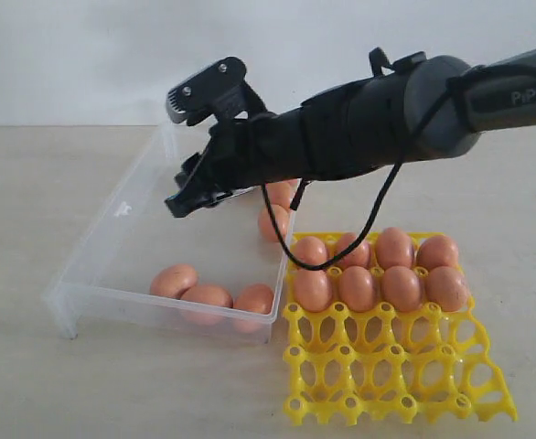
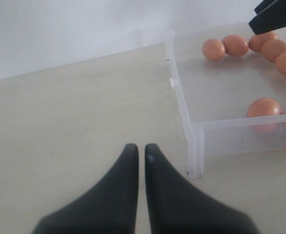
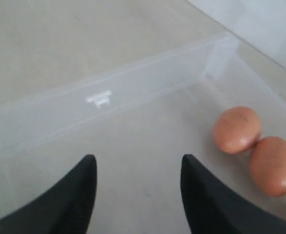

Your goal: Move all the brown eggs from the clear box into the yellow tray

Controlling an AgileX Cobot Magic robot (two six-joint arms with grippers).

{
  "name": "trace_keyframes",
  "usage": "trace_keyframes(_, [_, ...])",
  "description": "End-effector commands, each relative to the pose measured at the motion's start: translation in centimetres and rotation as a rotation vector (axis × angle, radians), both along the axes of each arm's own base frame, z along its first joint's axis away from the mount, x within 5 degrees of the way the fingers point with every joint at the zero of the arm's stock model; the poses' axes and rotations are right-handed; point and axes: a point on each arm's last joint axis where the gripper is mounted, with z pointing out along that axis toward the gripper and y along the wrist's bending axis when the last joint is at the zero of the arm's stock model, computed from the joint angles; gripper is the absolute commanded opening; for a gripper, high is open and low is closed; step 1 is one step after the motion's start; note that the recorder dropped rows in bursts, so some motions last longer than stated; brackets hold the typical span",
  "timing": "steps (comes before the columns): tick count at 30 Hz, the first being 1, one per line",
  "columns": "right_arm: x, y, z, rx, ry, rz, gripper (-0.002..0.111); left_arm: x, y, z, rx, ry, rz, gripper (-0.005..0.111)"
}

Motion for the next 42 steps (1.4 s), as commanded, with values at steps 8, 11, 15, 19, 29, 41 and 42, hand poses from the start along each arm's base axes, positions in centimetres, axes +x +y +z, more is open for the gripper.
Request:
trace_keyframes(8, [-2.9, 0.9, -2.2, -0.170, -0.002, -0.113, 0.051, 0.0, 0.0, -0.1, -0.011, -0.002, 0.007, 0.004])
trace_keyframes(11, [-1.9, 0.5, -1.1, -0.188, -0.065, -0.204, 0.051, 0.0, 0.0, -0.1, -0.011, -0.002, 0.007, 0.004])
trace_keyframes(15, [-0.4, 1.5, -0.4, -0.128, -0.080, -0.232, 0.051, 0.0, 0.0, -0.1, -0.011, -0.002, 0.007, 0.004])
trace_keyframes(19, [2.4, 3.6, -1.3, -0.070, -0.092, -0.259, 0.051, 0.0, 0.0, -0.1, -0.011, -0.002, 0.007, 0.004])
trace_keyframes(29, [6.3, 5.2, -5.8, -0.052, -0.098, -0.394, 0.051, 0.0, 0.0, -0.1, -0.011, -0.002, 0.007, 0.004])
trace_keyframes(41, [8.2, 6.0, -8.1, -0.007, -0.111, -0.480, 0.051, 0.0, 0.0, -0.1, -0.011, -0.002, 0.007, 0.004])
trace_keyframes(42, [8.4, 6.1, -8.5, -0.010, -0.113, -0.486, 0.051, 0.0, 0.0, -0.1, -0.011, -0.002, 0.007, 0.004])
